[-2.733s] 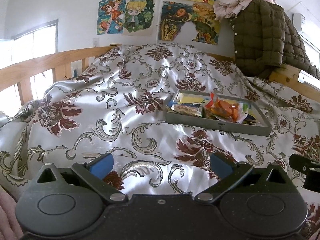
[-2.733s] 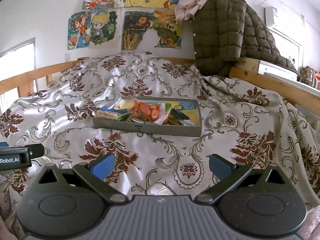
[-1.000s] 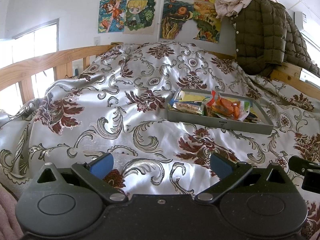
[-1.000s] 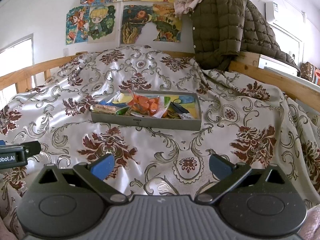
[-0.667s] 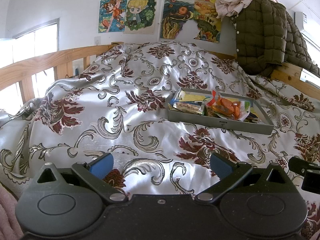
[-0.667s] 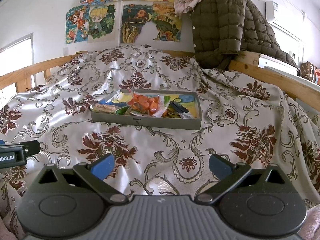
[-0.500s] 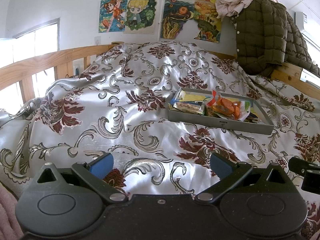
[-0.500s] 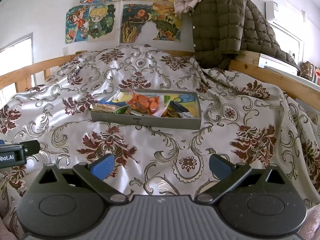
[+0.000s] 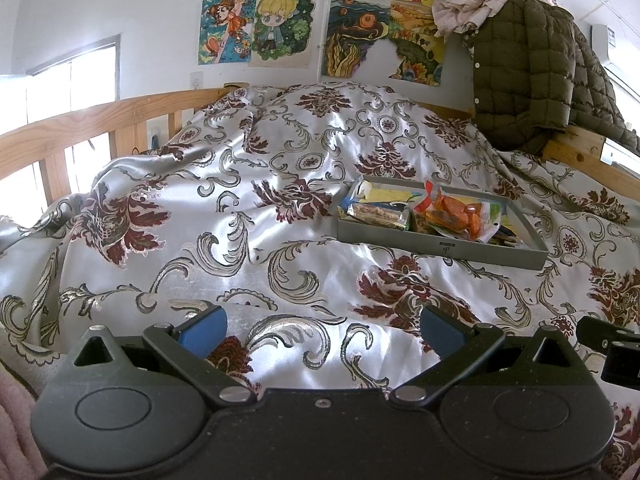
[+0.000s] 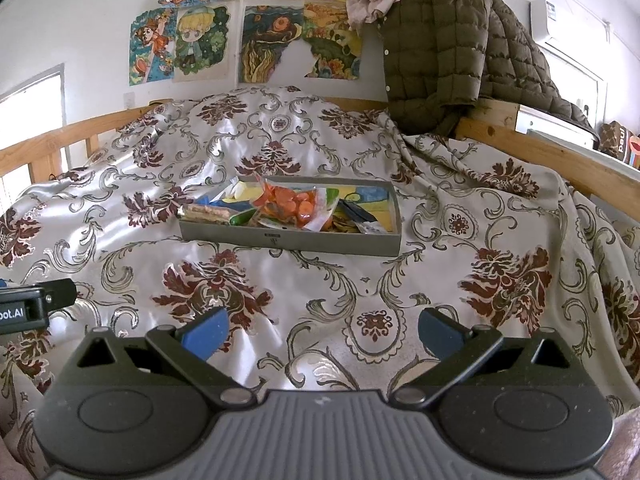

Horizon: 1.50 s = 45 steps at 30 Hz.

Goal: Organize snacks

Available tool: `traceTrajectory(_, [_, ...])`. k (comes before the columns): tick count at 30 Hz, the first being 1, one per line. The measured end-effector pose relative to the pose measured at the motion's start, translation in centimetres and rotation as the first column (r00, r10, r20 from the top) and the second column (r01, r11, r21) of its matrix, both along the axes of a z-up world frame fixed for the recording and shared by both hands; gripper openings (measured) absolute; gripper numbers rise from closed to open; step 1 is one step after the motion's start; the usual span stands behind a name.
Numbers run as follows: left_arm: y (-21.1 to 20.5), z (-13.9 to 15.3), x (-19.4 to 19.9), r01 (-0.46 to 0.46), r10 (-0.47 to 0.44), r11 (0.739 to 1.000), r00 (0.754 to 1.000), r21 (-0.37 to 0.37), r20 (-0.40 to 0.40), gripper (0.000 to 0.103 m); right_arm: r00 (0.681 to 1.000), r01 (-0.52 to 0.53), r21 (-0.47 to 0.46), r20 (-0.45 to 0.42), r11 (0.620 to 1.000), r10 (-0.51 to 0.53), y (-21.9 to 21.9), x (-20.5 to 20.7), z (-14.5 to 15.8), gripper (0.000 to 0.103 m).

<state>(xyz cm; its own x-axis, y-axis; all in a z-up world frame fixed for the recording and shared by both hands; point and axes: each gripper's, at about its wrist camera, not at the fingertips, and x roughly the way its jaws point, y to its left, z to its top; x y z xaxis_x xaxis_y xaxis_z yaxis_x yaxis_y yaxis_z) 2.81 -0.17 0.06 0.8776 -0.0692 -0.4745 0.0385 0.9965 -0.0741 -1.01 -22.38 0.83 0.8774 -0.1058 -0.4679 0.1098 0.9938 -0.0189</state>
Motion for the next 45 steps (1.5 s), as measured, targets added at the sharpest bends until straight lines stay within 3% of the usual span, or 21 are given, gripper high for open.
traceTrajectory(45, [-0.1, -0.03, -0.16, 0.007, -0.007, 1.0, 1.0, 0.02, -0.026, 0.102, 1.0, 0.0, -0.001, -0.008, 1.0, 0.0, 0.0, -0.02, 0.14, 0.103])
